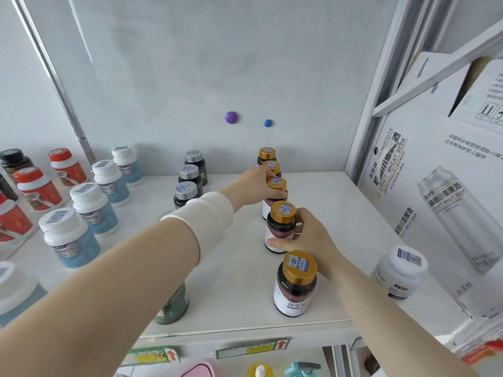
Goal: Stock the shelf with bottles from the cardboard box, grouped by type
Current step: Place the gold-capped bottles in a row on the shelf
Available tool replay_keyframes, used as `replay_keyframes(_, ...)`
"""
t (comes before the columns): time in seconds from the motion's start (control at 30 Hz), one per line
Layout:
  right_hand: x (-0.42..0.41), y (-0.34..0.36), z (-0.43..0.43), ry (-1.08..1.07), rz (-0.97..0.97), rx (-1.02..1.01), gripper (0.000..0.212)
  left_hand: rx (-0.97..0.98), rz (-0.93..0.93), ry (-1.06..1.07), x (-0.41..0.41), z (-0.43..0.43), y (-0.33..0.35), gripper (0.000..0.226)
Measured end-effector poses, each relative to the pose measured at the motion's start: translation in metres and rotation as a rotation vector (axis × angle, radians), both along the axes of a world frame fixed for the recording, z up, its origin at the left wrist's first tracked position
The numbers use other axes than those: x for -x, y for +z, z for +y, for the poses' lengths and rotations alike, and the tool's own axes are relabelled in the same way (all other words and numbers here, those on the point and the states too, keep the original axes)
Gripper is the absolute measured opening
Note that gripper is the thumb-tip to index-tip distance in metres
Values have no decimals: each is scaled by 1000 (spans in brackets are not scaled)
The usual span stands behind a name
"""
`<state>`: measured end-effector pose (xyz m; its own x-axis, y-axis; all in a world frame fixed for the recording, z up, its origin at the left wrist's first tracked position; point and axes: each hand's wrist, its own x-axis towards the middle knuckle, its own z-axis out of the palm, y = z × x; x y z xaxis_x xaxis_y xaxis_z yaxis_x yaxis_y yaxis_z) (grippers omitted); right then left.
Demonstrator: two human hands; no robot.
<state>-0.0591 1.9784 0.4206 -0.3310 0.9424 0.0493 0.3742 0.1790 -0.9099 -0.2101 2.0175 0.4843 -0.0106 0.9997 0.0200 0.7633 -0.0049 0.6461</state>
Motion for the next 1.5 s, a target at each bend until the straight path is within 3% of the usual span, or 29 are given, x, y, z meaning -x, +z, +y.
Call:
replay_keyframes(0.13, 0, -1, 1, 5, -13, -20, 56, -2, 24, -17, -2, 3, 1, 47)
replay_keyframes(0.37, -11, 15, -2, 24, -1, 15, 67, -21, 44, -48, -2, 1, 12, 28)
replay_keyframes(0.5, -20, 45, -14, -11, -10, 6, 67, -60, 57, -34, 1, -21, 41, 51)
replay_keyframes(0.67, -20, 90, -47, -21, -140, -141, 59, -159, 213, 23, 9, -82, 84, 47)
replay_keyframes(0.9, 17, 108, -131, 36, -464, -472, 30, -271, 762, 214, 35, -218, 98, 43)
replay_keyframes(1.0, 50, 105, -175, 81, -622, -619, 47, -252, 1028, 248, 61, -279, 93, 43)
replay_keyframes(1.13, 118, 98, -237, 200, -692, -787, 44, -171, 1279, 318, 115, -361, 82, 39)
replay_keyframes(1.5, 405, 78, -435, 560, -606, -998, 41, 120, 1243, 681, 360, -618, 37, 43)
